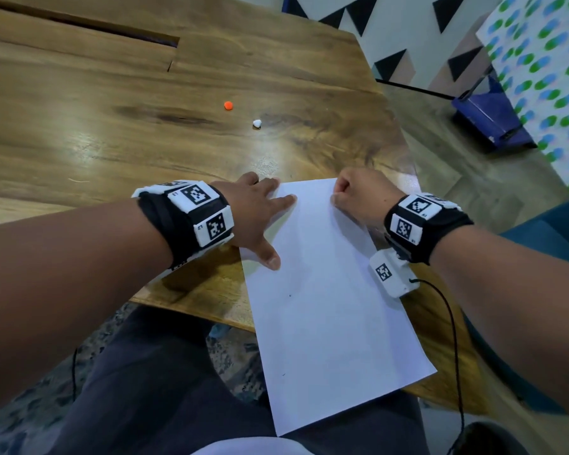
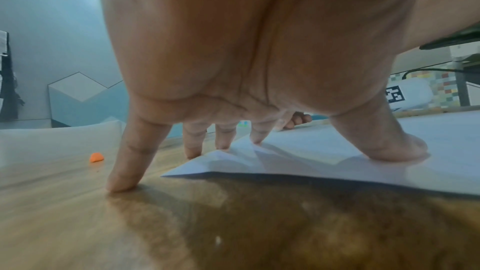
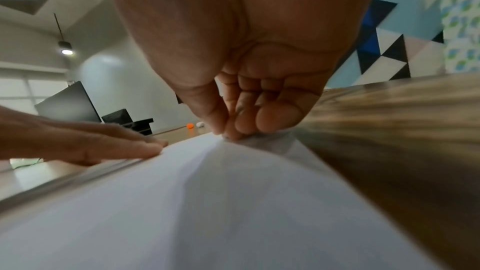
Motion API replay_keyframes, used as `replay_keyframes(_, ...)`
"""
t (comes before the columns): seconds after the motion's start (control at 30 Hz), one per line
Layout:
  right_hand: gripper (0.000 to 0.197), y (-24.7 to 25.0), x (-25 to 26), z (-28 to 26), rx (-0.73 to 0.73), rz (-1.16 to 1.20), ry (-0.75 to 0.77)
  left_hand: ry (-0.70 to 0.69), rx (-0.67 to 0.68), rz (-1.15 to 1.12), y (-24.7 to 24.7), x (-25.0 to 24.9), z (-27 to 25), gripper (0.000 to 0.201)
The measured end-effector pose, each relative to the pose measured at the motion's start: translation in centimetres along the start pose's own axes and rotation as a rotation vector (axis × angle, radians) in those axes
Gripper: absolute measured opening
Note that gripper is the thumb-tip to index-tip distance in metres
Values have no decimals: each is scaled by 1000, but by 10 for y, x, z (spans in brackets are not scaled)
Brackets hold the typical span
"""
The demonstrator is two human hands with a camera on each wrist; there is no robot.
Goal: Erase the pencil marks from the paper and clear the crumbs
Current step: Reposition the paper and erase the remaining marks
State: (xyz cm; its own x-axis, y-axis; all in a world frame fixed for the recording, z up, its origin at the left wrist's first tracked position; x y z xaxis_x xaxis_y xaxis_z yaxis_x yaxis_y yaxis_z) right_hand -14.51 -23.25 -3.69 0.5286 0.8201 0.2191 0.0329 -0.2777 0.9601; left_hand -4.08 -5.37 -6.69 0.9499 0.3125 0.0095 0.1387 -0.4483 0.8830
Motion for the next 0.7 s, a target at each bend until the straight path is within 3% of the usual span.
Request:
replay_keyframes(0.13,4,-8,-5,-13,30,24,64,5,5,35,7,-4,5,129)
replay_keyframes(0.3,4,-13,3,-28,208,53,151,21,26,58,8,-6,7,131)
replay_keyframes(0.43,20,-3,6,-15,45,23,49,27,29,56,9,-6,4,129)
replay_keyframes(0.53,27,-4,5,-10,21,12,10,34,34,62,9,-7,2,129)
replay_keyframes(0.6,15,-6,2,-15,62,44,42,34,30,60,9,-7,2,129)
replay_keyframes(0.7,5,-10,5,-30,234,32,160,28,21,55,9,-5,2,129)
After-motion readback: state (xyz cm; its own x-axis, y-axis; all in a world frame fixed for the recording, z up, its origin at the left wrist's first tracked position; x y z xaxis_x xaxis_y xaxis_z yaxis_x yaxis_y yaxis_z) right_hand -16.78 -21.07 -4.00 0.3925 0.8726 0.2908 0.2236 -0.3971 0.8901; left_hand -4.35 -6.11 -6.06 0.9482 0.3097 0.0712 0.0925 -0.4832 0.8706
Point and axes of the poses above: each hand's wrist, its own z-axis towards the middle knuckle, its own y-axis out of the back of the hand, x = y × z, the point moved 4 cm from there along z, towards the middle knuckle
